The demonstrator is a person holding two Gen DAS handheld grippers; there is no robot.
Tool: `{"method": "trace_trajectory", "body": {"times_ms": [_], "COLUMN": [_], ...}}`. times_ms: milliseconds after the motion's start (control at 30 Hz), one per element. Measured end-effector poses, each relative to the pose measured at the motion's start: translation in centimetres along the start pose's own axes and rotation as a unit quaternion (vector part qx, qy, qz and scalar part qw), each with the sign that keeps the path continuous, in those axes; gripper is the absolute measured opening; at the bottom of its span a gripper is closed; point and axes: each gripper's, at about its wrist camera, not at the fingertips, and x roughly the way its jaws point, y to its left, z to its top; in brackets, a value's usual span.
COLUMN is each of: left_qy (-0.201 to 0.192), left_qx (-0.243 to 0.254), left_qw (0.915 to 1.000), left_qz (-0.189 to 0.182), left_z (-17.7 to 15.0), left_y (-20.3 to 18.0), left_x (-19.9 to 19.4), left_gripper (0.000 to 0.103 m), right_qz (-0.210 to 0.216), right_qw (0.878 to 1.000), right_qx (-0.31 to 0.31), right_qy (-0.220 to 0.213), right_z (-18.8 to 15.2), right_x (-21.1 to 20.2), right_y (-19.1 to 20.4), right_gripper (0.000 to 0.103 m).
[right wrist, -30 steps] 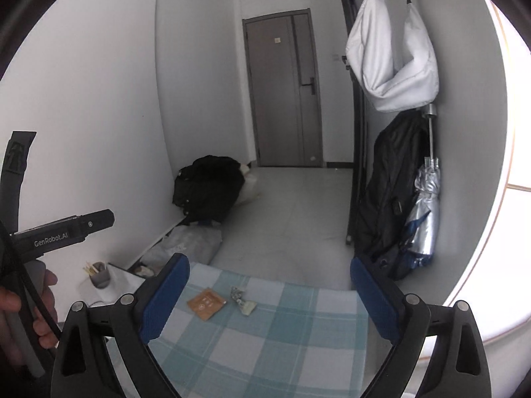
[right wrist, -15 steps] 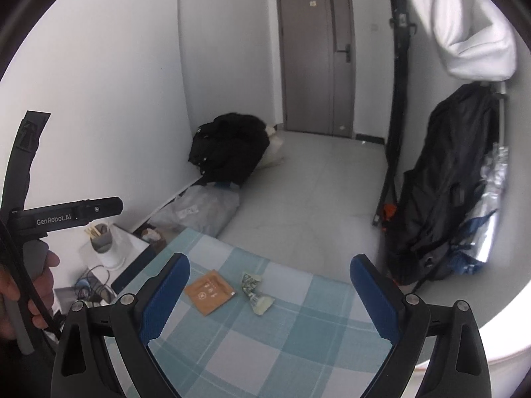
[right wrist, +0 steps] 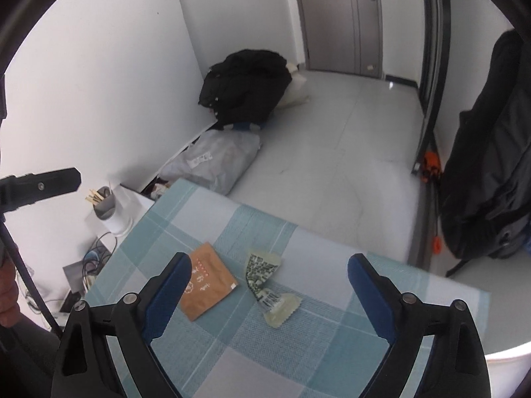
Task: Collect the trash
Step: 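Lower the right gripper onto the white-and-green printed wrapper and close it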
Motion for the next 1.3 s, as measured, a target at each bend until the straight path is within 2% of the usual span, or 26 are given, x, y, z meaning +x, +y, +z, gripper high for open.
{"method": "trace_trajectory", "body": {"times_ms": [200,233,333,467,500,533,600,733,967,1067,1200,1233,1300], "left_qy": [0.03,0.036,0.049,0.06,0.061,0.061,0.061,0.056,0.053,0.053,0.069,0.083,0.084], "left_qx": [0.001,0.0,-0.002,-0.012,-0.013,-0.012,-0.008,-0.003,0.008,0.01,0.006,0.009,0.023], "left_qw": [0.9995,0.9993,0.9988,0.9981,0.998,0.998,0.9981,0.9984,0.9985,0.9985,0.9976,0.9965,0.996], "left_qz": [0.006,0.005,0.001,-0.002,0.0,0.002,0.007,0.009,0.011,0.013,0.002,-0.003,-0.019], "left_z": [-0.1,-0.1,-0.2,-0.3,-0.3,-0.4,-0.4,-0.4,-0.5,-0.5,-0.6,-0.6,-0.8], "left_y": [-0.2,-0.2,-0.3,0.0,0.0,-0.1,-0.2,-0.4,-0.5,-0.5,-0.5,-0.7,-1.2], "left_x": [1.4,1.6,2.0,2.3,2.3,2.2,2.2,2.0,1.8,1.8,2.0,2.2,2.1], "left_gripper": [0.095,0.095,0.095,0.095,0.095,0.095,0.095,0.095,0.095,0.095,0.095,0.095,0.095], "right_qz": [0.025,0.028,0.022,0.019,0.021,0.022,0.016,0.014,0.011,0.016,0.015,0.019,0.017], "right_qw": [0.998,0.998,0.998,0.998,0.997,0.997,0.997,0.997,0.997,0.996,0.997,0.997,0.998], "right_qx": [0.014,0.014,0.001,-0.017,-0.019,-0.02,-0.024,-0.025,-0.032,-0.008,-0.02,-0.02,-0.021], "right_qy": [0.047,0.052,0.06,0.064,0.065,0.067,0.073,0.075,0.075,0.083,0.069,0.066,0.062], "right_z": [-0.7,-0.9,-1.2,-1.8,-1.9,-1.9,-1.9,-2.1,-2.2,-2.3,-2.6,-2.7,-3.2], "right_x": [3.1,3.5,4.1,4.0,4.0,3.9,3.9,3.8,3.1,2.7,1.2,0.8,0.0], "right_y": [-0.7,-0.7,-0.2,0.4,0.4,0.5,0.5,0.7,0.5,-0.1,0.2,0.2,0.2], "right_gripper": [0.075,0.069,0.056,0.046,0.039,0.028,0.021,0.016,0.013,0.013,0.013,0.013,0.013]}}
